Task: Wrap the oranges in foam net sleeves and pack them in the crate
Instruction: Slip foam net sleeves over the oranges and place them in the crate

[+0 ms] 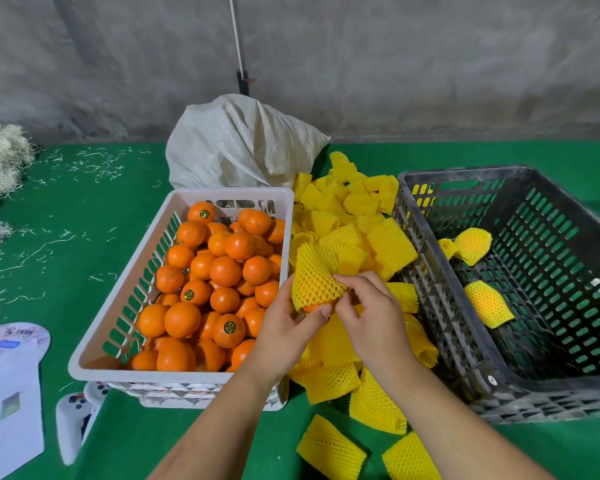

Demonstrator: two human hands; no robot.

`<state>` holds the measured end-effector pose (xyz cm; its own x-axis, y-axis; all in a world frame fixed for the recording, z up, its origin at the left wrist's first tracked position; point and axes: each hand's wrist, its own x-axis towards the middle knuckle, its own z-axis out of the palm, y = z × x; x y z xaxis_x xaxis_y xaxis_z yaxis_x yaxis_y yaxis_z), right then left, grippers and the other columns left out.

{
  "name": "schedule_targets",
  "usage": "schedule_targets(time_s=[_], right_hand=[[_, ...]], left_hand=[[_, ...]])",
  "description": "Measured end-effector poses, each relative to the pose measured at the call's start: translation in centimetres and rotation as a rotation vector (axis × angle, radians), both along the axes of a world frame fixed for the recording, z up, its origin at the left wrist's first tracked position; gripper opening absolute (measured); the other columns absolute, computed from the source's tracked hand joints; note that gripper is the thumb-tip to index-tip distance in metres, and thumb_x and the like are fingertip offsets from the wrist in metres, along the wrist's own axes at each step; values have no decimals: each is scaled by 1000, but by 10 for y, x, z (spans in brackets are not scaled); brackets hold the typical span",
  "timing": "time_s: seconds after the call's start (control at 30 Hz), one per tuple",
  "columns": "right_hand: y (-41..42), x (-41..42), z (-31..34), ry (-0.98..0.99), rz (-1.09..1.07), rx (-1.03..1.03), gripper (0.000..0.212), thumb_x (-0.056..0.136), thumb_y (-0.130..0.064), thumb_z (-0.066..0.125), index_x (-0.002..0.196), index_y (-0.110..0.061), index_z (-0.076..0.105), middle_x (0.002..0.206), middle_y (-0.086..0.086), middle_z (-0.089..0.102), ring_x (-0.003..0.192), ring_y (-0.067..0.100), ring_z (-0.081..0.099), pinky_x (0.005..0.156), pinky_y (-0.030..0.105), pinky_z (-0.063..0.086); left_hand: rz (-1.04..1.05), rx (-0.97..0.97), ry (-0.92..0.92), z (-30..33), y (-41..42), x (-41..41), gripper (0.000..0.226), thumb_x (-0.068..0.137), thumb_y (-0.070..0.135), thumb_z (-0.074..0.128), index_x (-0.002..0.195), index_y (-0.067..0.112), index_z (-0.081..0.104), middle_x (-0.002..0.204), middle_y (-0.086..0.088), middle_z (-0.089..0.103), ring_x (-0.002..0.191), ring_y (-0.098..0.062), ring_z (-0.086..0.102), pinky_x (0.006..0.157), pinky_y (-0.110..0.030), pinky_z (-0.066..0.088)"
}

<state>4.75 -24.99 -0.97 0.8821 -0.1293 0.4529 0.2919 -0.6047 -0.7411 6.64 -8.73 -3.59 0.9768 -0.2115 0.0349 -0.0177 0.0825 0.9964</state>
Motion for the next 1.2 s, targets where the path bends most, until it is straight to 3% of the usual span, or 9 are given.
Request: schedule_targets(time_s=[0.1, 0.17, 0.33, 0.47, 0.6, 0.77, 0.87, 1.0, 1.2], right_hand=[[10, -8, 0, -110, 75, -123, 24, 91, -5, 64, 113, -10, 71, 103, 1, 60, 82, 3, 51, 70, 15, 42], [19, -12, -4, -79, 173, -170, 29, 90, -10, 66, 118, -13, 66, 112, 1, 56, 98, 9, 54, 81, 16, 45], [22, -10, -10, 40, 137, -18, 40, 77, -4, 74, 104, -18, 48, 112, -3, 43, 100, 13, 48, 79, 25, 46], [16, -10, -13, 22, 74, 62, 32, 86, -5, 66, 106, -24, 51, 104, -6, 50, 96, 3, 51, 75, 13, 41], [12, -12, -11, 165, 163, 53, 32, 89, -11, 68, 110, -30, 54, 109, -9, 56, 100, 0, 54, 80, 18, 45], [12, -10, 12, 391, 184, 650, 59, 79, -56, 67, 132, -43, 45, 128, -21, 55, 106, -14, 58, 81, 11, 49], [22, -3, 17, 473, 263, 599, 60, 88, -39, 77, 139, -39, 46, 129, -20, 61, 113, -7, 61, 89, 16, 53], [21, -2, 12, 426, 99, 795, 45, 89, -16, 78, 126, -32, 58, 116, -9, 72, 105, 7, 70, 77, 21, 58], [18, -6, 6, 428, 169, 635, 93, 75, -10, 89, 143, -41, 33, 128, -20, 54, 106, -12, 60, 79, 15, 55]], left_hand=[[162, -62, 6, 3, 0, 5, 46, 94, 10, 67, 138, 18, 58, 116, -14, 71, 101, -38, 68, 89, -56, 57], [179, -82, -42, 3, 3, 8, 42, 97, 20, 65, 138, 10, 57, 121, -22, 66, 111, -43, 65, 96, -65, 54], [74, 13, -67, 2, 6, 0, 78, 87, 45, 82, 152, 34, 40, 142, 9, 60, 132, -15, 61, 101, -30, 54], [103, 8, -89, 0, 4, 2, 68, 86, 35, 85, 145, 37, 51, 136, 8, 66, 127, -15, 64, 99, -29, 55], [185, -9, -117, -4, 7, 5, 69, 85, 27, 84, 146, 27, 51, 134, 6, 67, 125, -16, 66, 98, -30, 56], [160, 79, -150, -4, 5, 5, 69, 88, 31, 85, 147, 29, 50, 137, 10, 66, 126, -13, 65, 97, -25, 55], [61, 212, -193, -5, 2, 1, 63, 93, 27, 80, 148, 38, 50, 139, 17, 65, 126, -6, 64, 97, -20, 54], [19, 430, -273, -4, -4, -6, 69, 87, 28, 75, 142, 57, 44, 128, 32, 65, 111, 7, 67, 82, -10, 51], [48, 394, -268, -6, 0, -6, 66, 98, 40, 73, 156, 37, 42, 142, 40, 51, 126, 6, 58, 96, -11, 49]])
